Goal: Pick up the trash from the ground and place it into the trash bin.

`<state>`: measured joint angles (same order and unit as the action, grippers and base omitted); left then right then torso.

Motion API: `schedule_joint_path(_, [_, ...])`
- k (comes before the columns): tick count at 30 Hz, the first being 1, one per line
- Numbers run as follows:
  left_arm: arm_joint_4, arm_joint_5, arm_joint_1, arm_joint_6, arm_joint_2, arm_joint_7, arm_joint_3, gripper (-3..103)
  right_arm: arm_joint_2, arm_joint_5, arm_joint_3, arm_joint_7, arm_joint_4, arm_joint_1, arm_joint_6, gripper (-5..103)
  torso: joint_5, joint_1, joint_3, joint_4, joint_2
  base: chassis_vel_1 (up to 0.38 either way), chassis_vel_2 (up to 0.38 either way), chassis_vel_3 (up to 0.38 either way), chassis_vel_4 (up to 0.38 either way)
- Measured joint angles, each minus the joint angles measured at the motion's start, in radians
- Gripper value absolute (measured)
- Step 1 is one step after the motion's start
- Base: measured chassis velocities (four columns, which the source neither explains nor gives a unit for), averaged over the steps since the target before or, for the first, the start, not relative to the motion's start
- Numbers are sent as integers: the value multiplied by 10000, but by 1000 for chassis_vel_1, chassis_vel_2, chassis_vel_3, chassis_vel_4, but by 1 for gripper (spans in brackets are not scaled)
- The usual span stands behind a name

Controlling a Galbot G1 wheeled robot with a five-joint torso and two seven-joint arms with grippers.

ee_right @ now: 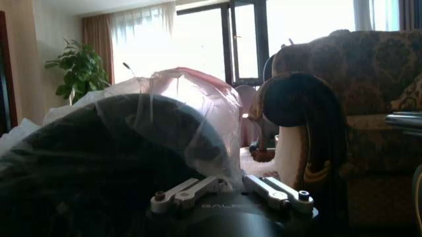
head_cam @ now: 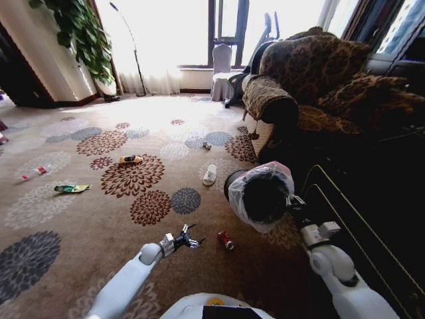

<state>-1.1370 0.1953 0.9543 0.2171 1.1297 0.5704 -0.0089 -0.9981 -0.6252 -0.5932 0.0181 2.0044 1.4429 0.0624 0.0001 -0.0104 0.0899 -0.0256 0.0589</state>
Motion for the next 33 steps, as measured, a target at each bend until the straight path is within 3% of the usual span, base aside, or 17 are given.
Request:
schedule_joint_path(8, [1427, 94, -1104, 99, 582, 302, 966, 93, 24, -3, 14, 0, -34, 17, -37, 0, 2, 0, 0, -3, 0, -86, 34, 85, -33])
schedule_joint_path(17, [2288, 59, -1407, 88, 1126, 389, 1502, 96, 44, 25, 14, 0, -54, 29, 20, 0, 1, -3, 0, -3, 0, -80, 26, 79, -27])
schedule_joint_path(22, [3120, -959, -1511, 599, 1700, 295, 1447, 93, 64, 43, -31, 1, -53, 54, 39, 0, -4, 1, -2, -3, 0, 0, 0, 0, 0])
schedule_joint_path(24, [3578, -1710, -1621, 1121, 2018, 153, 1354, 91, 81, 39, -47, 1, -63, 60, 60, 0, 2, 1, -2, -3, 0, 0, 0, 0, 0])
schedule_joint_path(28, [3833, -2228, -1697, 1308, 2249, 11, 1335, 85, 82, 35, -61, 1, -70, 82, 80, 0, -1, 1, -1, -1, 0, 0, 0, 0, 0])
schedule_joint_path(33, [4249, -2574, -1835, 1338, 2473, -1, 1307, 64, 116, 21, -96, 1, -73, 116, 88, 0, -3, 1, -2, -1, 0, 0, 0, 0, 0])
